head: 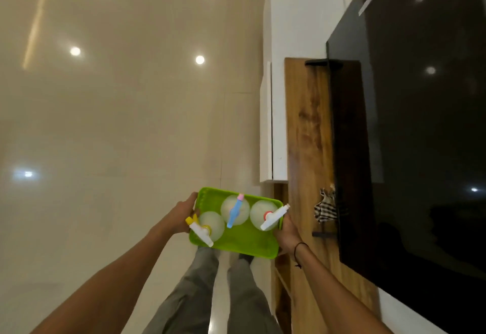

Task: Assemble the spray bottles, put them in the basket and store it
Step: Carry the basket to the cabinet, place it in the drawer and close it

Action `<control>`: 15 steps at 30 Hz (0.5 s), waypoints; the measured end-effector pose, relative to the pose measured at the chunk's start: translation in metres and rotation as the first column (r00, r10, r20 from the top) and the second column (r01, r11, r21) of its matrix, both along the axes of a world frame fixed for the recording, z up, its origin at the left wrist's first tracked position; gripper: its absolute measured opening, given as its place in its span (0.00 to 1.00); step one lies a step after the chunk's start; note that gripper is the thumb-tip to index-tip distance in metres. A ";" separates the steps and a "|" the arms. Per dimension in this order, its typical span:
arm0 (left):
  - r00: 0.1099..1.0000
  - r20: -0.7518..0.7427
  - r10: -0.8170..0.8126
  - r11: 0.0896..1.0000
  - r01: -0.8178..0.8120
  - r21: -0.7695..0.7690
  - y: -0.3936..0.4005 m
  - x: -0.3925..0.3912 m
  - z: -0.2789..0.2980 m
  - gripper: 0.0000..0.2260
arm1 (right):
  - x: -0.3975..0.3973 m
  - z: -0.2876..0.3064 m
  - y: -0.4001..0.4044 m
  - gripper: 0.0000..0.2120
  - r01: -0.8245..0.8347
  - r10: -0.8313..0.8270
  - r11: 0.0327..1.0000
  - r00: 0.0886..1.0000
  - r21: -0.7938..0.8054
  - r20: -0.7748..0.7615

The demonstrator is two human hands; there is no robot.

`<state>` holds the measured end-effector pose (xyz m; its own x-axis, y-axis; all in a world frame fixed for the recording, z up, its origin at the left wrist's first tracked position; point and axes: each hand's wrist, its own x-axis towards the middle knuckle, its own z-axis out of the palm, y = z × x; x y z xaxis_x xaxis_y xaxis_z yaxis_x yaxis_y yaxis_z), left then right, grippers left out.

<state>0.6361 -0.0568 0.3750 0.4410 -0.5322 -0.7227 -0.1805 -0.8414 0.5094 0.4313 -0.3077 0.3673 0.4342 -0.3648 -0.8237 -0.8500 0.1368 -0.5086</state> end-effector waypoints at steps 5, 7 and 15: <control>0.986 -0.039 0.160 0.987 -0.160 0.020 0.016 -0.015 -0.108 0.19 | 0.018 -0.110 -0.010 0.36 -0.101 0.102 0.995 0.990 0.018 -0.100; 0.976 -0.055 0.210 0.978 -0.208 0.029 0.019 -0.017 -0.155 0.18 | 0.024 -0.157 -0.012 0.34 -0.132 0.132 0.991 0.982 0.012 -0.137; 0.950 -0.054 0.307 0.951 -0.304 0.057 0.027 -0.016 -0.334 0.17 | 0.046 -0.337 -0.014 0.31 -0.243 0.240 0.970 0.958 -0.003 -0.154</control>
